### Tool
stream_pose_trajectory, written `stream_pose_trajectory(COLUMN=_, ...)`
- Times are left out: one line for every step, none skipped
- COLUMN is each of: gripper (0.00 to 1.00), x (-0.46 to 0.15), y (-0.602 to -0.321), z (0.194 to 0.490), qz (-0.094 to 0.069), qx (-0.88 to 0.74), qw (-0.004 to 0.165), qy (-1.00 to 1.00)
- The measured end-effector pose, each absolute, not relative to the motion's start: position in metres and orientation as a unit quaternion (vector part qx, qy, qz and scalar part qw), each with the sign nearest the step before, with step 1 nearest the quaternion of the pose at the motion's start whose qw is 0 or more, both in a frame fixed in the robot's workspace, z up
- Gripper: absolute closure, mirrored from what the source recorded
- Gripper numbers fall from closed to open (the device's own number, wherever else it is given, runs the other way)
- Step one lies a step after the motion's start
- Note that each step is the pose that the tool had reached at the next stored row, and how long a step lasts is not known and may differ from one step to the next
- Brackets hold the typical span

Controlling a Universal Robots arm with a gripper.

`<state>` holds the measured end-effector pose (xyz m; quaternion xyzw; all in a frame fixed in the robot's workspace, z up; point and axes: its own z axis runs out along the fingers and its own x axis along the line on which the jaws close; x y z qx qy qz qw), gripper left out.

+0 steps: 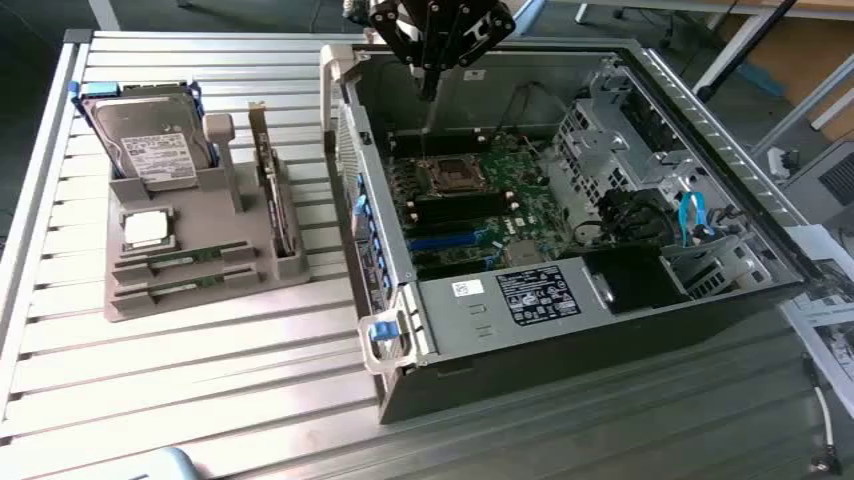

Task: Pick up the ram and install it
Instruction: 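Reach for the ram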

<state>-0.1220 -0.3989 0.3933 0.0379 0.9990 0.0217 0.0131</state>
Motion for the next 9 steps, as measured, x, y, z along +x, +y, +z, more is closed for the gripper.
stream_pose_trajectory(gripper=0.89, x=-0.122, y=-0.3989, z=0.3933, qz=0.022, qx=0.038, qw=0.013, qy=0.999)
stream_pose_trajectory(gripper=0.89, x=-0.122, y=-0.3989, z=0.3933, qz=0.022, qx=0.038, qw=0.013, qy=0.999)
stream_pose_trajectory(gripper=0.89, x=-0.122, y=-0.3989, z=0.3933, qz=0.022, qx=0.038, qw=0.013, qy=0.999)
stream_pose_trajectory(gripper=0.89, x=-0.122, y=-0.3989, z=0.3933, qz=0.022, qx=0.038, qw=0.013, qy=0.999)
stream_pose_trajectory(gripper=0.89, x=-0.122, y=-0.3989, z=0.3933, qz=0.022, qx=0.038, qw=0.013, qy=0.999)
stream_pose_trajectory(gripper=0.89, x=-0.1221, y=-0.3989, z=0.3933, qz=0.022, qx=0.038, qw=0.013, qy=0.999)
stream_pose_trajectory(gripper=0.89, x=-0.1222, y=-0.3989, z=0.3933, qz=0.022, qx=0.038, qw=0.013, qy=0.999)
stream_pose_trajectory(gripper=0.89, x=-0.1225, y=-0.3989, z=0.3932, qz=0.022, qx=0.038, qw=0.013, qy=0.999)
stream_pose_trajectory(gripper=0.89, x=-0.1228, y=-0.3989, z=0.3933, qz=0.022, qx=0.038, qw=0.013, qy=0.999)
